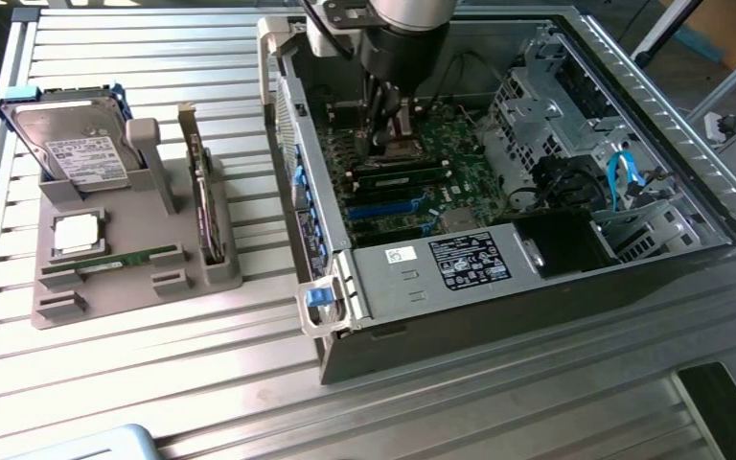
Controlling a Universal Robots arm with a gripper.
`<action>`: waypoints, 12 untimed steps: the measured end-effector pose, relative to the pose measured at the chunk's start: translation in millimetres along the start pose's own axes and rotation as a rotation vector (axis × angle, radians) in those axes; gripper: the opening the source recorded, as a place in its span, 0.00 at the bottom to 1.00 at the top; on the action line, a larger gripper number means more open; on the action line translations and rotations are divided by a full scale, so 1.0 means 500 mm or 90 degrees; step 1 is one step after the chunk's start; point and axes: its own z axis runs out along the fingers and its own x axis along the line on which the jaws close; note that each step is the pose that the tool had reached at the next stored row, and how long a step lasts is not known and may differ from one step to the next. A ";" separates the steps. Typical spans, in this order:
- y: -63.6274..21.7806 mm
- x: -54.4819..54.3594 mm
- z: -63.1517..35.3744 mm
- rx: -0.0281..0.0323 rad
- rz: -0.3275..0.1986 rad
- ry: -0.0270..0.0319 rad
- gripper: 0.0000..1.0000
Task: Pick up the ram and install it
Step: 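Press down the ram until it locks into place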
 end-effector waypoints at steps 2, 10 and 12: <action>0.000 0.000 -0.013 0.0000 0.000 0.0000 0.11; 0.000 0.001 -0.060 0.0000 0.000 0.0001 0.11; 0.000 0.001 -0.066 0.0000 0.000 0.0001 0.11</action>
